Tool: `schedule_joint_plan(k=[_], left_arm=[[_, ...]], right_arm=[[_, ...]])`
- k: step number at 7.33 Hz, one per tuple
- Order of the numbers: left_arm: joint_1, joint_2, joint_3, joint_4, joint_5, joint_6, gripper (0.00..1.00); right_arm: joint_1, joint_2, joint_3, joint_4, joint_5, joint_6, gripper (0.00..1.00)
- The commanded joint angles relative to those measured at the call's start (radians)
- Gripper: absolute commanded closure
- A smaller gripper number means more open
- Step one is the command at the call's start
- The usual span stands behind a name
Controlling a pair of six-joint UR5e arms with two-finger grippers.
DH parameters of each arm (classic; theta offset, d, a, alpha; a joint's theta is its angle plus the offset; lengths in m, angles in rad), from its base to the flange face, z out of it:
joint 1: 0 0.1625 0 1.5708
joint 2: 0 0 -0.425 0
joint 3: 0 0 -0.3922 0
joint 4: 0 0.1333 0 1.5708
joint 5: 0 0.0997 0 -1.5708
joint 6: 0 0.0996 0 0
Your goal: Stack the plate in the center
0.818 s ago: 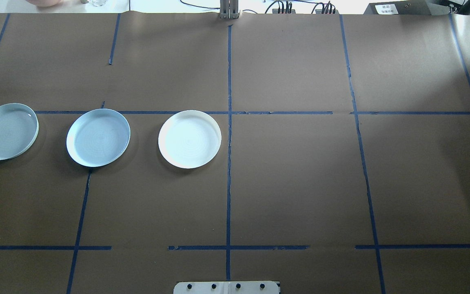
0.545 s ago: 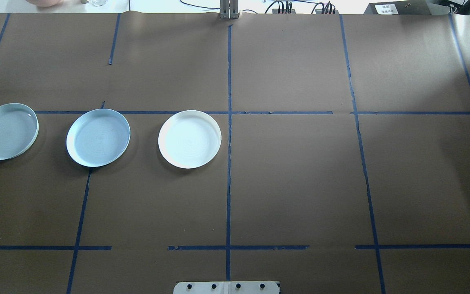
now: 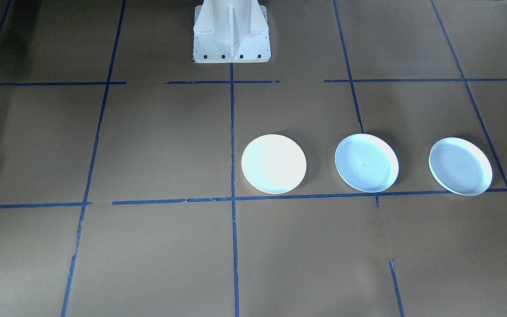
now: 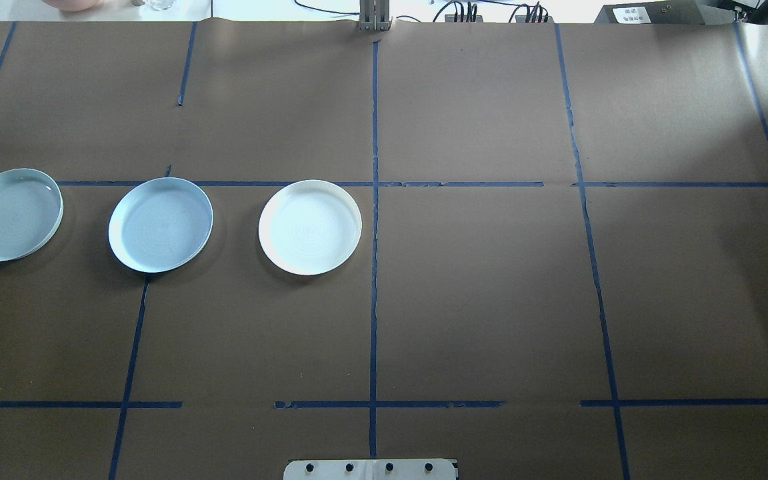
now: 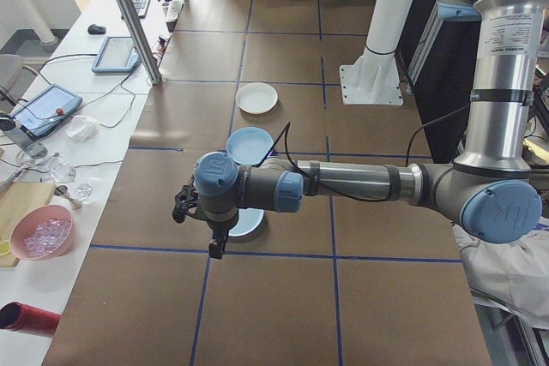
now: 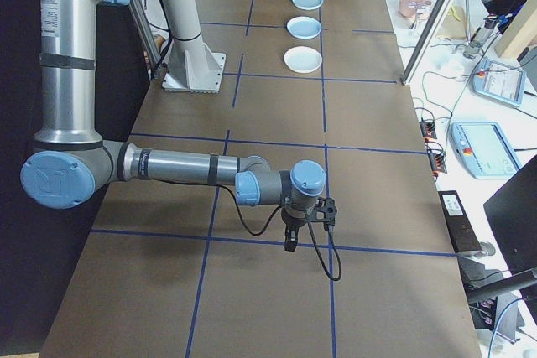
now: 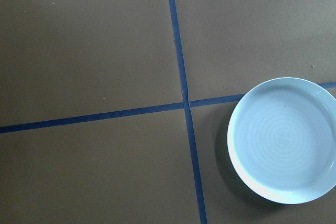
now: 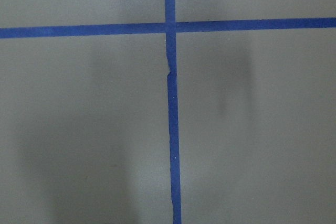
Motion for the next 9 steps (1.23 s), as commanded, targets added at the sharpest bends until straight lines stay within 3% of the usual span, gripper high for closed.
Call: schedule_joint_plan(k=[1, 4, 6, 8, 9], left_arm=[[0.000, 0.004, 0.013, -0.047, 0.001, 0.000, 0.00], [0.001, 0.004, 0.085, -0.194, 0.006, -0.036, 0.00], [0.003, 0.003, 0.091, -0.204, 0.012, -0.037, 0.00], [0.009, -0.005, 0.197, -0.219, -0.014, -0.038, 0.00], [0.027, -0.028, 0.258, -0.289, -0.020, -0.087, 0.00]], right_arm=[[0.000, 0.000, 0.002, 0.000, 0.000, 0.000, 0.00], [0.000, 0.000, 0.002, 0.000, 0.000, 0.000, 0.00], [0.000, 0.000, 0.000, 0.000, 0.000, 0.000, 0.00], [0.000, 0.000, 0.000, 0.000, 0.000, 0.000, 0.00], [0.000, 0.000, 0.002, 0.000, 0.000, 0.000, 0.00]])
